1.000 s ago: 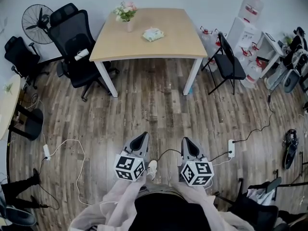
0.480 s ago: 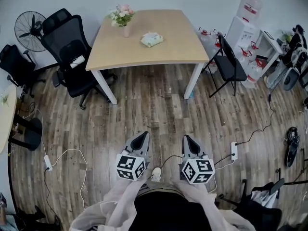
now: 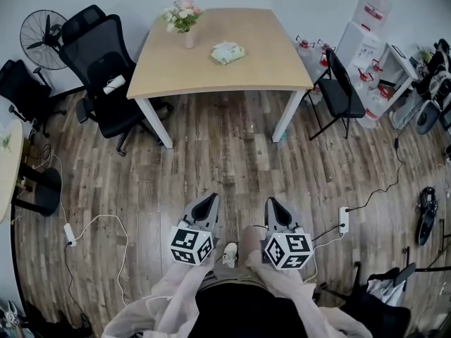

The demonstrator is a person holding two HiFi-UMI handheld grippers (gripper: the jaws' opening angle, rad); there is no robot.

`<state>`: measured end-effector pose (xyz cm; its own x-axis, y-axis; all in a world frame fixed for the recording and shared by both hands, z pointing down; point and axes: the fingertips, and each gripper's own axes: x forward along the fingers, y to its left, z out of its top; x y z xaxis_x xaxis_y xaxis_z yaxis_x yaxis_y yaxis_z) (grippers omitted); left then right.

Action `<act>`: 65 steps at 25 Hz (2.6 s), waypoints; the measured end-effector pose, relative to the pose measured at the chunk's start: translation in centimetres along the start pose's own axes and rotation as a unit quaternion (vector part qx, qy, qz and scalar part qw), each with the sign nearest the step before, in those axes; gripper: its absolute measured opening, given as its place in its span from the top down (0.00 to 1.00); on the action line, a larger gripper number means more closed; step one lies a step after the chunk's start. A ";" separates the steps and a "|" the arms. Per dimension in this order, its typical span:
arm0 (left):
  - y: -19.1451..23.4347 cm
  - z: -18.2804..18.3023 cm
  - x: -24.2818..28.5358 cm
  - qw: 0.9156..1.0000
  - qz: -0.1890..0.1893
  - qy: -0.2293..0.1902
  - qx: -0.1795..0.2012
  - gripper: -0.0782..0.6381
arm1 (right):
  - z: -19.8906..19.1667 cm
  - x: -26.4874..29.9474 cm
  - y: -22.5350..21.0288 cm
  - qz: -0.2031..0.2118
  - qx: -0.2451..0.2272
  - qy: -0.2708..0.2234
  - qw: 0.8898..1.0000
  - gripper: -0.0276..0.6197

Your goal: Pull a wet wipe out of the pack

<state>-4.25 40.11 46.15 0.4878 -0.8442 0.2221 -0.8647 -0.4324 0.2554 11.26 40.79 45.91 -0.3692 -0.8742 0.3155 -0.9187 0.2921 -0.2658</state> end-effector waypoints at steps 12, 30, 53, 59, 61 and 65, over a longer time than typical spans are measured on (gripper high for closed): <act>1.7 0.3 2.2 1.000 0.008 0.005 -0.005 0.88 | 0.4 3.1 -0.8 0.004 0.004 0.009 1.000 0.94; 5.9 4.4 12.5 1.000 0.019 0.000 -0.008 0.88 | 5.8 13.5 -5.4 0.016 -0.005 0.015 1.000 0.94; 11.3 8.9 25.7 0.999 0.046 -0.003 -0.006 0.88 | 12.2 26.4 -11.7 0.039 -0.017 0.016 0.999 0.94; 12.2 9.4 28.6 0.999 0.047 -0.003 -0.007 0.88 | 12.9 28.9 -13.2 0.038 -0.014 0.018 0.999 0.94; 12.5 9.4 29.3 0.999 0.048 -0.001 -0.008 0.88 | 12.9 29.6 -13.6 0.038 -0.012 0.021 0.999 0.94; 13.3 9.4 30.2 0.998 0.054 0.002 -0.011 0.88 | 12.9 30.8 -13.9 0.041 -0.009 0.027 0.999 0.94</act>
<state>-2.11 5.87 47.38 0.3928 -0.8842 0.2527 -0.9094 -0.3326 0.2498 14.45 4.77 47.55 -0.4497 -0.8250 0.3422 -0.8874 0.3689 -0.2766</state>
